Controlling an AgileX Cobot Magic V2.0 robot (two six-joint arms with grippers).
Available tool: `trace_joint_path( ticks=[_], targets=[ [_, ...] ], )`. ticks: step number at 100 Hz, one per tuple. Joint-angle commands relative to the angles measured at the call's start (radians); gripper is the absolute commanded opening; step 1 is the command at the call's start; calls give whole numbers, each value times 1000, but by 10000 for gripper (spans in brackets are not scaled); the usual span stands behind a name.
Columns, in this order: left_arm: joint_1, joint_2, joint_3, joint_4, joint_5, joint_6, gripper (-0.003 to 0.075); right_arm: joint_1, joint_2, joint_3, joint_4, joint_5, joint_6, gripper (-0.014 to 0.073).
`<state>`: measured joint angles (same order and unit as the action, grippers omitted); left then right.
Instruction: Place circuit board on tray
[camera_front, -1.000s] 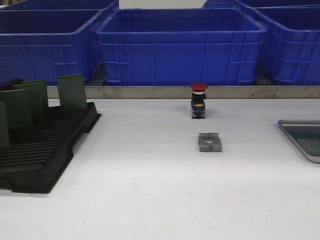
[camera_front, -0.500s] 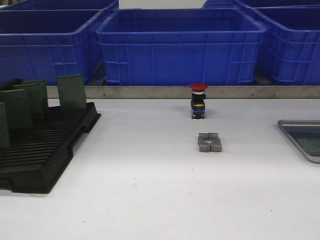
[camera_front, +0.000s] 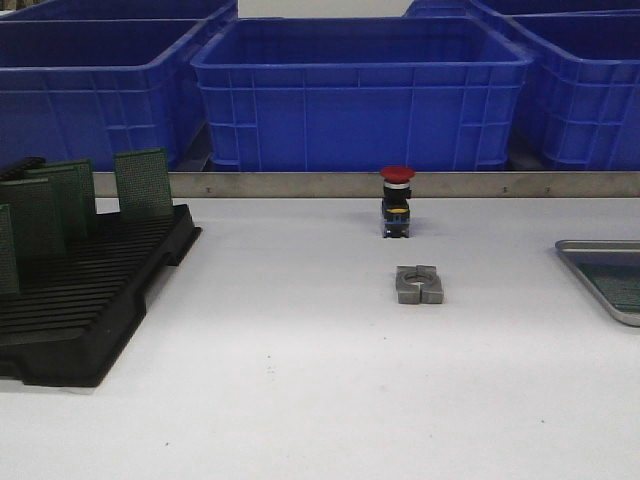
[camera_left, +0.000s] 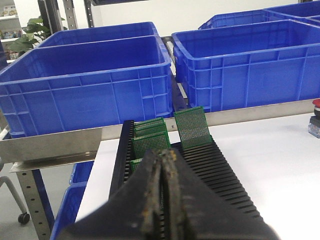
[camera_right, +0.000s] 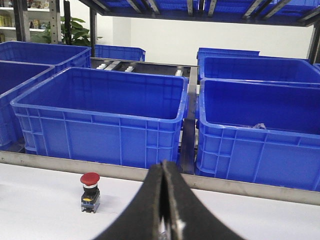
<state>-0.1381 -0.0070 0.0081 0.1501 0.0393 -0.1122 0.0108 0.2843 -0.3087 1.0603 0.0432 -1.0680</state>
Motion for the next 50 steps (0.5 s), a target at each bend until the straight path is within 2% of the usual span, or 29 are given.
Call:
trace_joint_path(
  ticks=[1,10,17,24,39,50],
  targets=[
    [2,-35,-1,0,-78,-9,-18,2,6,-27,-20,-43,-7,-68],
    [2,-35,-1,0,-78,-9,-18,2,6,-24,-91,-38,36,-68],
    [2,-35,-1,0,-78,-9,-18,2,4,-19,-205,-43,141,-68],
    [2,-35,-1,0,-78,-9,-18,2,-4,-13,-365,-38,291,-68],
    [2,-35,-1,0,-78,-9,-18,2,-46,23,-768,-51,711,-68],
    [2,-35,-1,0,-78,-9,-18,2,-89,76,-977,-97,965,-68]
  ],
)
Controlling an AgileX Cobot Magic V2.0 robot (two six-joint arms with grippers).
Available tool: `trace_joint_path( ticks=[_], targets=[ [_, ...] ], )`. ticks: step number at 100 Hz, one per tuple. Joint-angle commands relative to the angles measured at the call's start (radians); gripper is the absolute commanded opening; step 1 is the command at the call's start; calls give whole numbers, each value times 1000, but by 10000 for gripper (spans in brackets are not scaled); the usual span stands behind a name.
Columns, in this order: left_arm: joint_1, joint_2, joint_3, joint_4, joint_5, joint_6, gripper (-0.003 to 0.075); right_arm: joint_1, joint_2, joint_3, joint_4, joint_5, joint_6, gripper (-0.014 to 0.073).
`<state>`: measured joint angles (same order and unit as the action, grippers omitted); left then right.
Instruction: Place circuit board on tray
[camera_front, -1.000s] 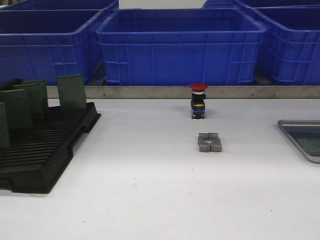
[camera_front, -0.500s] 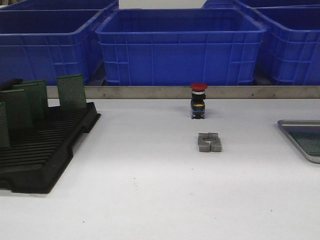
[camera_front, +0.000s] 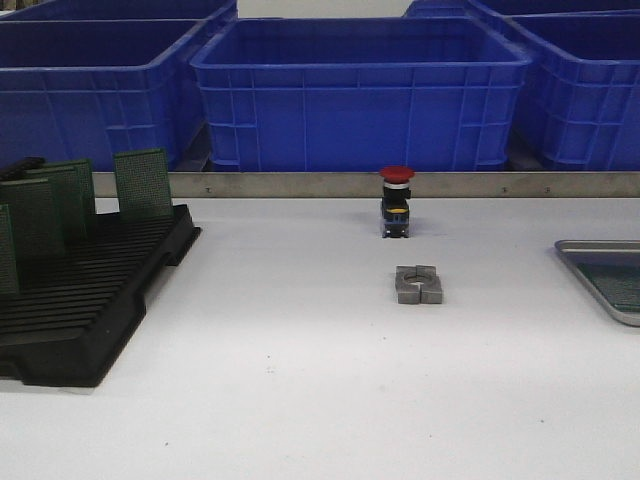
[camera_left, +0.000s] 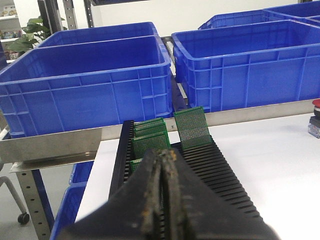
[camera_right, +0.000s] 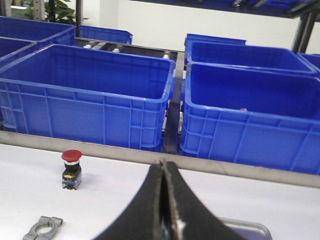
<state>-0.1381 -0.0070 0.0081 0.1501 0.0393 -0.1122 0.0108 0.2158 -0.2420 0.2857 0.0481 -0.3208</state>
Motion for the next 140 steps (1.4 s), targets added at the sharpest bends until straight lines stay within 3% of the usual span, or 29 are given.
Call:
trace_joint_path(
  ticks=[1,14,64,140],
  targets=[
    [2,-35,-1,0,-78,-9,-18,2,-26,13,-224,-107,229,-68],
    [2,-35,-1,0,-78,-9,-18,2,-65,76,-301,-142,339,-68],
    [2,-35,-1,0,-78,-9,-18,1,-249,255,-301,-181,342,-68],
    [2,-35,-1,0,-78,-9,-18,0,-247,255,-303,-169,344,-68]
  ],
)
